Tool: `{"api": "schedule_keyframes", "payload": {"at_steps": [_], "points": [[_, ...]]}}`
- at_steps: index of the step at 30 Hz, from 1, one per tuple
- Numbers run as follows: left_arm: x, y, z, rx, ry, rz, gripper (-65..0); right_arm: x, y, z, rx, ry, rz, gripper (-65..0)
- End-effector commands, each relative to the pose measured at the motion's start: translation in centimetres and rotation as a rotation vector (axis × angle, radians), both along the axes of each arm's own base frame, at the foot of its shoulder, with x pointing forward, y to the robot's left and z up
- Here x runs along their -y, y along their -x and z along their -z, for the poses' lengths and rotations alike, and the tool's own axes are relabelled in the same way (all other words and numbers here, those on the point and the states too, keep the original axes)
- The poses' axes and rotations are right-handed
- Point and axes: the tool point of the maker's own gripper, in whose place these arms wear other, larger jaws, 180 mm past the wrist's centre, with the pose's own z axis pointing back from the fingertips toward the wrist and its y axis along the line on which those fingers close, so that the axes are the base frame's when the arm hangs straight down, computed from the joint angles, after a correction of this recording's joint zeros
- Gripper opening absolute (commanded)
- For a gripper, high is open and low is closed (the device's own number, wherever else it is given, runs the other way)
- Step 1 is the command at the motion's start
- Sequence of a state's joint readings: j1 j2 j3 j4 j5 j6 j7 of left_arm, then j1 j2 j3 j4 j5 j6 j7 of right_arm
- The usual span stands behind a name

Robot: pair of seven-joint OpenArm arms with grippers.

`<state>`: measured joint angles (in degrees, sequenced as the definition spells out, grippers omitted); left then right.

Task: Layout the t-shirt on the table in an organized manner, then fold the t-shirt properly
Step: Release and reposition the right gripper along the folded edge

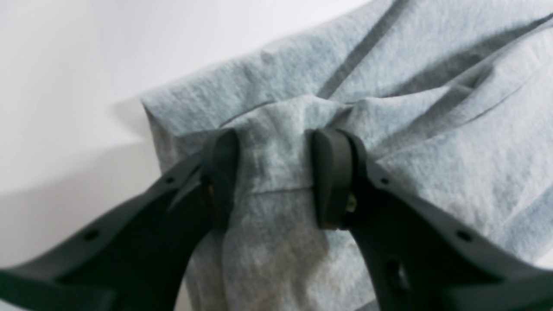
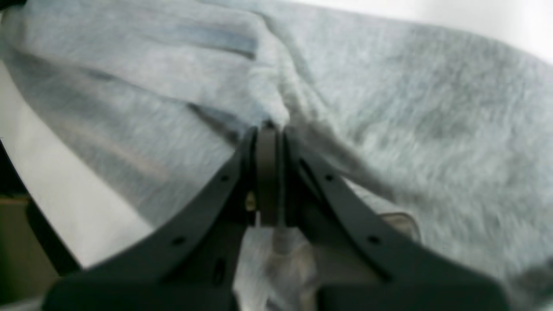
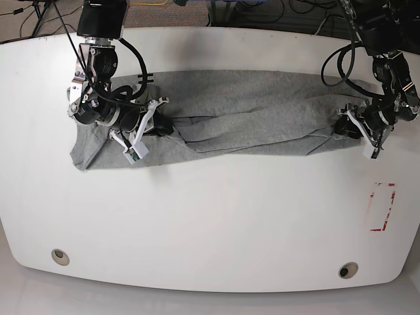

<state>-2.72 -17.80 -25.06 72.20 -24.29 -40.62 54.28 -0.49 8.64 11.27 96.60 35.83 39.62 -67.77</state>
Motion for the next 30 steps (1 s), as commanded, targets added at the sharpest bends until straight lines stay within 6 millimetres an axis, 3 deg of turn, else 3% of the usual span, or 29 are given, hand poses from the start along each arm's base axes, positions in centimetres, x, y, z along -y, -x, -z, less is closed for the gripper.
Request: {"api": "schedule_keyframes", "payload": {"at_steps": [1, 6, 10, 19, 27, 30], "points": [[-1.1, 1.5, 1.1, -0.089, -0.064, 0.004, -39.0, -0.6, -0.7, -2.8, 0.093, 0.001, -0.024, -62.8], [-1.1, 1.5, 1.1, -0.089, -0.064, 0.004, -39.0, -1.4, 0.3, -4.4, 0.12, 0.018, -0.061, -62.3], [-1.1, 1.3, 1.0, -0.085, -0.064, 0.006, -39.0, -1.9, 1.3, -4.4, 0.096, 0.003, -0.084, -62.0], [-0.2, 0.4, 0.7, -0.077, -0.069, 0.041, -39.0, -2.1, 3.4, -3.0, 0.04, -0.018, -0.089, -45.7], [-0.2, 0.3, 0.7, -0.076, -0.069, 0.043, -39.0, -3.9, 5.3, -2.1, -0.001, -0.029, -0.149, -45.0], [-0.2, 0.3, 0.7, -0.076, -0.069, 0.043, -39.0, -3.7, 5.1, -2.7, 0.023, -0.024, -0.145, -45.0]]}}
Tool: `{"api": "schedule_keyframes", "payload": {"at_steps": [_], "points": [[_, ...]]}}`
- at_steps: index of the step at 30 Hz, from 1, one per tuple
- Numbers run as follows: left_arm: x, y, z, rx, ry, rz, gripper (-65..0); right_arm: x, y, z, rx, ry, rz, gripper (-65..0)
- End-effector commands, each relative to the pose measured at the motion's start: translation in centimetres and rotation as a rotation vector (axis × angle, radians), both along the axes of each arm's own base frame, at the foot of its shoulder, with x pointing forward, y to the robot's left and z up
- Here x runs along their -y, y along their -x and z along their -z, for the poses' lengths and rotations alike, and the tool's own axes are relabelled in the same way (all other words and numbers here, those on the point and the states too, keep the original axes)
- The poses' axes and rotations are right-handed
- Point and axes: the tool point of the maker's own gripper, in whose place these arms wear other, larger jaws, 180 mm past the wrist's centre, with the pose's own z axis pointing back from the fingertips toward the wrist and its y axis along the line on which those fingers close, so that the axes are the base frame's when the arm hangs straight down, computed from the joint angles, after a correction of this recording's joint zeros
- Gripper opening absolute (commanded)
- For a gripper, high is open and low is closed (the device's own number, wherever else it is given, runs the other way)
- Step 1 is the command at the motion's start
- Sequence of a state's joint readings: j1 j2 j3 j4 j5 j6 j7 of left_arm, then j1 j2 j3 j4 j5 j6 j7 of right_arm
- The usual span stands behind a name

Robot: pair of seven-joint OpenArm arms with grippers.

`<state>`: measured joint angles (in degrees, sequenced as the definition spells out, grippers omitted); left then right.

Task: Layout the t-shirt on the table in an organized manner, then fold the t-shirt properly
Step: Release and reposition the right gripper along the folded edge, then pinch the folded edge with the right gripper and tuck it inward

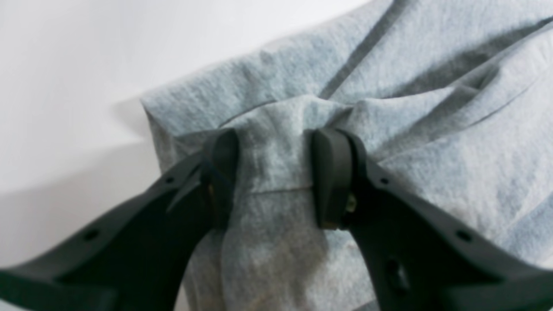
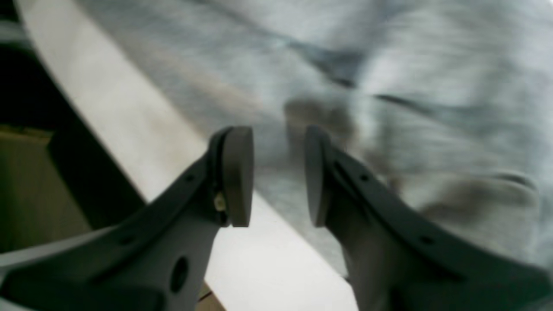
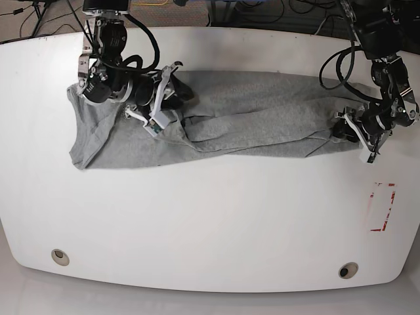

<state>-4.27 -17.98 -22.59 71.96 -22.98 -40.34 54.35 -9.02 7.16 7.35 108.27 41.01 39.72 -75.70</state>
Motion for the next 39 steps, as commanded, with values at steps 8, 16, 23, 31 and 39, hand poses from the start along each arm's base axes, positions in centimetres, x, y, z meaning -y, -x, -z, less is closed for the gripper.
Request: {"api": "schedule_keyframes", "payload": {"at_steps": [8, 16, 23, 31, 39], "points": [[-0.9, 1.2, 0.8, -0.07, -0.048, 0.007, -39.0, 4.7, -4.4, -3.8, 0.167, -0.007, 0.17, -45.0], [-0.8, 1.2, 0.8, -0.07, -0.047, 0.007, -39.0, 7.7, -7.6, -2.4, 0.14, -0.025, 0.238, -45.0], [-0.8, 1.2, 0.8, -0.07, -0.047, 0.007, -39.0, 9.4, -8.0, 0.8, 0.055, -0.066, 0.304, -45.0], [-0.8, 1.2, 0.8, -0.07, -0.047, 0.007, -39.0, 7.9, -4.9, 2.1, 0.009, -0.048, 0.245, -45.2], [-0.8, 1.2, 0.8, -0.07, -0.047, 0.007, -39.0, 5.7, -0.2, 0.9, 0.012, 0.024, 0.129, -45.2]]}}
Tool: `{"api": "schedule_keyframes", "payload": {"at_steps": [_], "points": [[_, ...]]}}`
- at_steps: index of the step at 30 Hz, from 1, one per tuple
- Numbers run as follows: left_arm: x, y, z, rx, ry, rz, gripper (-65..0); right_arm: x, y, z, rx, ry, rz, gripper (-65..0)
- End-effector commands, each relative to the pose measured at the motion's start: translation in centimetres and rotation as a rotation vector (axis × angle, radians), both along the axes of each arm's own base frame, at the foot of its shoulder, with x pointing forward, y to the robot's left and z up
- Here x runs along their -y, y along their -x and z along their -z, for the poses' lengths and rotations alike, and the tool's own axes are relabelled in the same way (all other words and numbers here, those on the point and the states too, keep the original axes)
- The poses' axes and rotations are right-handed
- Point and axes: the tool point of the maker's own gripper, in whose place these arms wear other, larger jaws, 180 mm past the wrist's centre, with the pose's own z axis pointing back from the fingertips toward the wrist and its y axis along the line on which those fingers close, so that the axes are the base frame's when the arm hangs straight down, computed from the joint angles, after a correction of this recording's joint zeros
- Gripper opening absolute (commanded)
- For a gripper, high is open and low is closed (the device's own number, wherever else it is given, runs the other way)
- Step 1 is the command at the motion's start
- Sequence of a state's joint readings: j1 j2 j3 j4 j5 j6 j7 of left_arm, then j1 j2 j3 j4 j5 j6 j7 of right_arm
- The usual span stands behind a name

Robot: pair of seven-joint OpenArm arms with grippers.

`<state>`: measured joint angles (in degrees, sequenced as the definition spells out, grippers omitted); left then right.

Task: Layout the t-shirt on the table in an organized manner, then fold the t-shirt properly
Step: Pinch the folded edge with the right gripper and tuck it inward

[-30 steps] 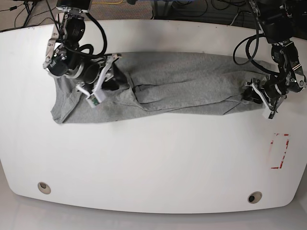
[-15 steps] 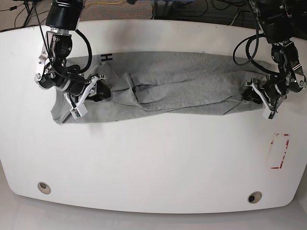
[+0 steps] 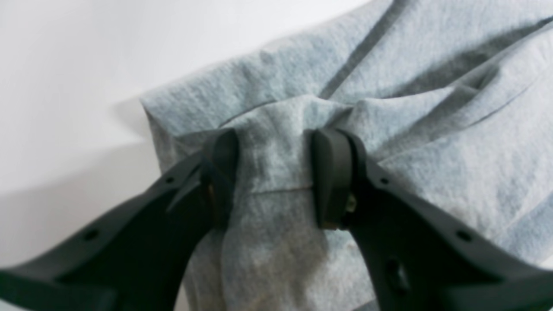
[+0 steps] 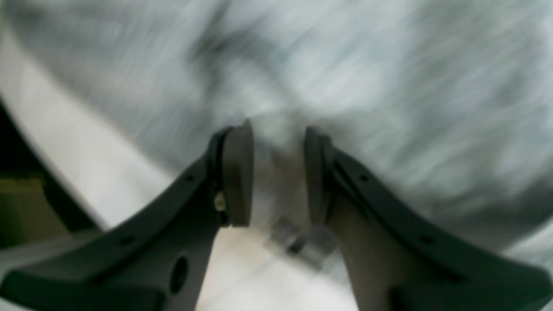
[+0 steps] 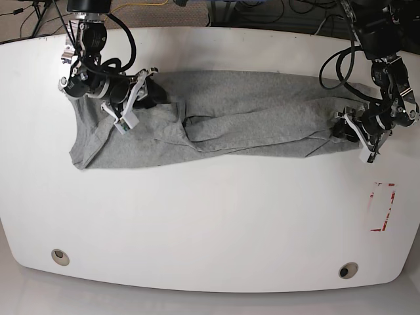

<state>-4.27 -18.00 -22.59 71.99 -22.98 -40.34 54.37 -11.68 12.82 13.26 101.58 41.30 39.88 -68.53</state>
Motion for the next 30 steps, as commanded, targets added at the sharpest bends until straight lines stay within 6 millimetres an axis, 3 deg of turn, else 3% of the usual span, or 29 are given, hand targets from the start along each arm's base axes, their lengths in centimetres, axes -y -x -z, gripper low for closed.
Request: {"api": "schedule_keyframes", "payload": {"at_steps": [1, 7, 12, 18, 22, 30], "points": [[-0.8, 1.2, 0.8, -0.07, -0.046, 0.007, -39.0, -0.4, -0.2, -2.0, 0.061, 0.008, -0.026, -45.2], [-0.8, 1.2, 0.8, -0.07, -0.046, 0.007, -39.0, -0.8, 0.2, -3.9, 0.114, 0.042, -0.053, -45.3], [-0.8, 1.2, 0.8, -0.07, -0.046, 0.007, -39.0, 1.4, -3.0, -5.6, 0.19, 0.07, 0.014, -45.3], [-0.8, 1.2, 0.8, -0.07, -0.046, 0.007, -39.0, 3.9, -7.3, -4.6, 0.188, 0.114, 0.094, -45.3], [-0.8, 1.2, 0.8, -0.07, -0.046, 0.007, -39.0, 5.0, -9.0, -3.5, 0.184, 0.139, 0.135, -45.3], [-0.8, 1.2, 0.8, -0.07, -0.046, 0.007, -39.0, 6.8, -9.2, -0.6, 0.142, 0.2, 0.179, -45.3]]}}
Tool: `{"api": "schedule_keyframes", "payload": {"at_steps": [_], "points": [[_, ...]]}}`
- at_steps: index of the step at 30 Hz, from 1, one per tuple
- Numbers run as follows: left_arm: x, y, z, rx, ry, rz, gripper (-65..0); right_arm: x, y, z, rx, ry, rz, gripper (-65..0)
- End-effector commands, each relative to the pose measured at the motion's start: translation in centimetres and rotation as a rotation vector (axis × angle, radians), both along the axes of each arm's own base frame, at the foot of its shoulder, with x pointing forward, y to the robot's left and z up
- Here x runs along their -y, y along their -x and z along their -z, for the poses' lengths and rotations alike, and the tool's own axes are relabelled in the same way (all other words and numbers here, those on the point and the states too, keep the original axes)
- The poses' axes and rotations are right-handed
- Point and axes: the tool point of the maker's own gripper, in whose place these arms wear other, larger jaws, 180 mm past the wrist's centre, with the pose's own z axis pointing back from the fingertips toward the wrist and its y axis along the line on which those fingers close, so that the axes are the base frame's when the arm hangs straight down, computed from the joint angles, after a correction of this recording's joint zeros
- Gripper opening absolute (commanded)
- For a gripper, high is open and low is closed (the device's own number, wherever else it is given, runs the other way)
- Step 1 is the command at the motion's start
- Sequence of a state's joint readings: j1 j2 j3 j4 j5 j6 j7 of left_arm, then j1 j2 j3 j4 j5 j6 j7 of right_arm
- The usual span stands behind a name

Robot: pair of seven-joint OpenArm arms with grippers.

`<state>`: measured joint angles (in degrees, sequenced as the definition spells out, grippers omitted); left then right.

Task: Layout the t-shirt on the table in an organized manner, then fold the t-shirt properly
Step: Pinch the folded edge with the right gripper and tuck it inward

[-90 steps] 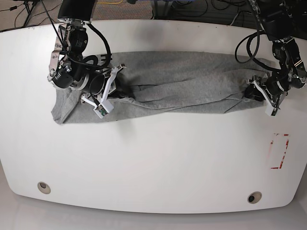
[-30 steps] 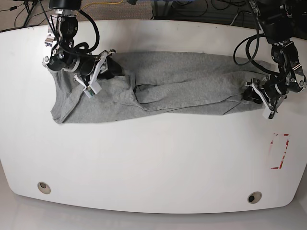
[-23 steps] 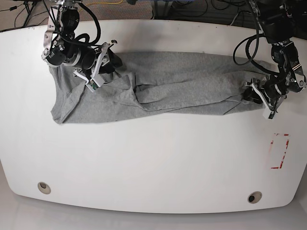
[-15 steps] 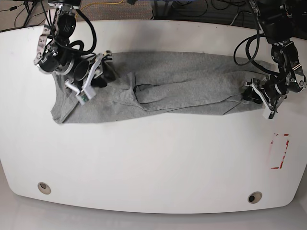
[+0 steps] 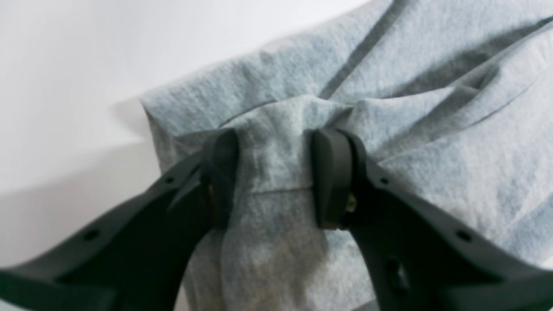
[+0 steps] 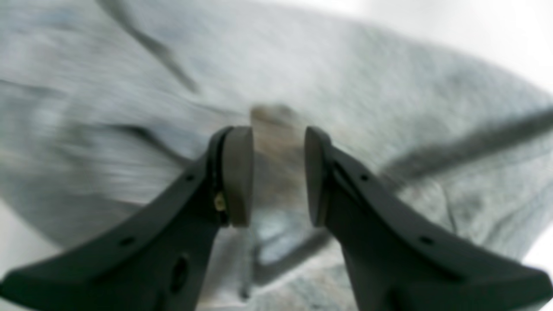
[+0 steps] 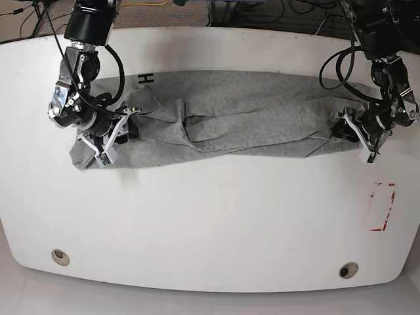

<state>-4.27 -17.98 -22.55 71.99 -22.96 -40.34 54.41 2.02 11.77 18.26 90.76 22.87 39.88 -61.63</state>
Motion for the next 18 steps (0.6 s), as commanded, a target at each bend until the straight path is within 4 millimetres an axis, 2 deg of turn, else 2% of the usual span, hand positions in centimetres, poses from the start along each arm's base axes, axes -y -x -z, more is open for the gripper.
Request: {"api": "schedule_keyframes", "payload": {"at_steps": [1, 4, 9, 18], "points": [[-0.8, 1.1, 0.8, -0.069, -0.046, 0.006, -39.0, 0.5, -0.5, -0.4, 0.024, 0.011, 0.005, -45.3], [-0.9, 1.1, 0.8, -0.068, -0.046, 0.004, -39.0, 0.7, 1.0, 0.7, -0.009, 0.035, 0.005, -45.3], [-0.9, 1.1, 0.8, -0.068, -0.046, 0.003, -39.0, 0.4, 3.3, 1.1, -0.025, 0.055, -0.01, -45.5], [-0.9, 1.1, 0.8, -0.068, -0.046, 0.003, -39.0, -1.6, 6.5, 0.2, -0.011, 0.068, -0.052, -45.5]]}}
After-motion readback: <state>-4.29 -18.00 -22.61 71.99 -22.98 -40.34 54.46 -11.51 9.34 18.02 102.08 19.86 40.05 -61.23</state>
